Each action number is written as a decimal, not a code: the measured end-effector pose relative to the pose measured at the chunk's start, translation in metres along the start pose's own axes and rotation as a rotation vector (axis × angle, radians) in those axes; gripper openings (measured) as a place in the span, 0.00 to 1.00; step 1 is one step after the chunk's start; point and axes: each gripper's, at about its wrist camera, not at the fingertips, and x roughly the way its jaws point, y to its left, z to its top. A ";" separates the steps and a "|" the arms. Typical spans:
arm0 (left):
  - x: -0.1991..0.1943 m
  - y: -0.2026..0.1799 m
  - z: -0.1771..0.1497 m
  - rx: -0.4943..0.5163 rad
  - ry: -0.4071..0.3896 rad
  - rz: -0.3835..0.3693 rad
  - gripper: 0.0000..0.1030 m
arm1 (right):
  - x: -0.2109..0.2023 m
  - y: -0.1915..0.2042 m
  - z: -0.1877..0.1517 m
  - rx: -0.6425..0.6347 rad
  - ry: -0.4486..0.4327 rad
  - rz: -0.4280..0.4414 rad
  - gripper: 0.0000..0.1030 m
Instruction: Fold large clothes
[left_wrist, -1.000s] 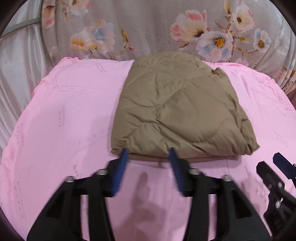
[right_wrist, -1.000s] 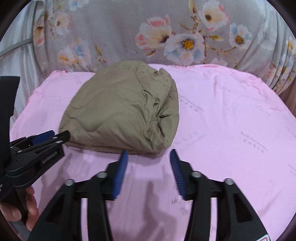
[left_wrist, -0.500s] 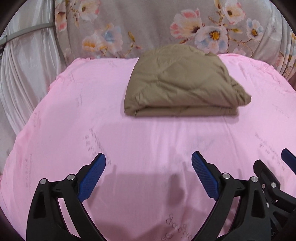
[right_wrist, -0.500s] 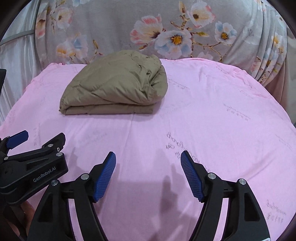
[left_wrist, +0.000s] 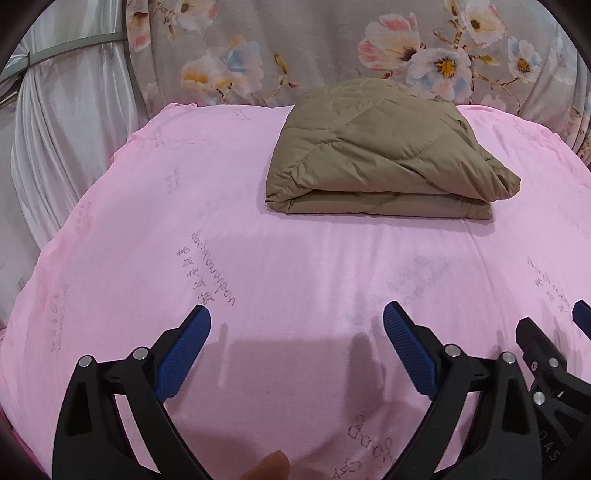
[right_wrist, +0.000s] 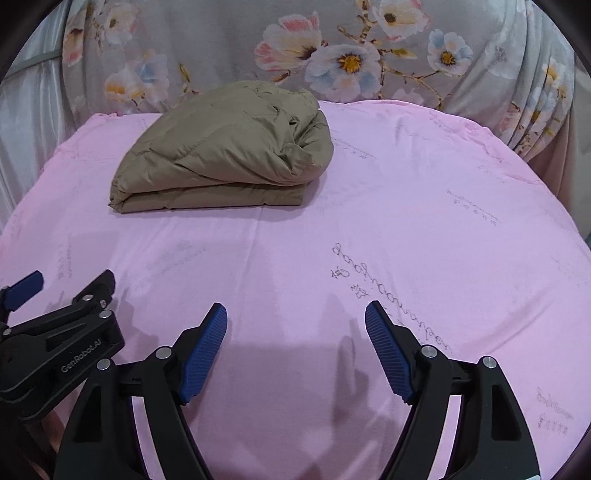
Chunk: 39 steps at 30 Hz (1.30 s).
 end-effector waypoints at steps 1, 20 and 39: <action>-0.001 0.000 0.000 -0.001 -0.003 0.001 0.90 | -0.002 0.001 0.000 -0.006 -0.010 0.010 0.73; -0.003 -0.001 0.000 0.013 -0.024 0.005 0.90 | -0.005 0.004 0.001 -0.013 -0.031 0.016 0.73; -0.003 -0.001 0.000 0.015 -0.028 0.008 0.89 | -0.006 0.005 0.000 -0.015 -0.037 0.005 0.73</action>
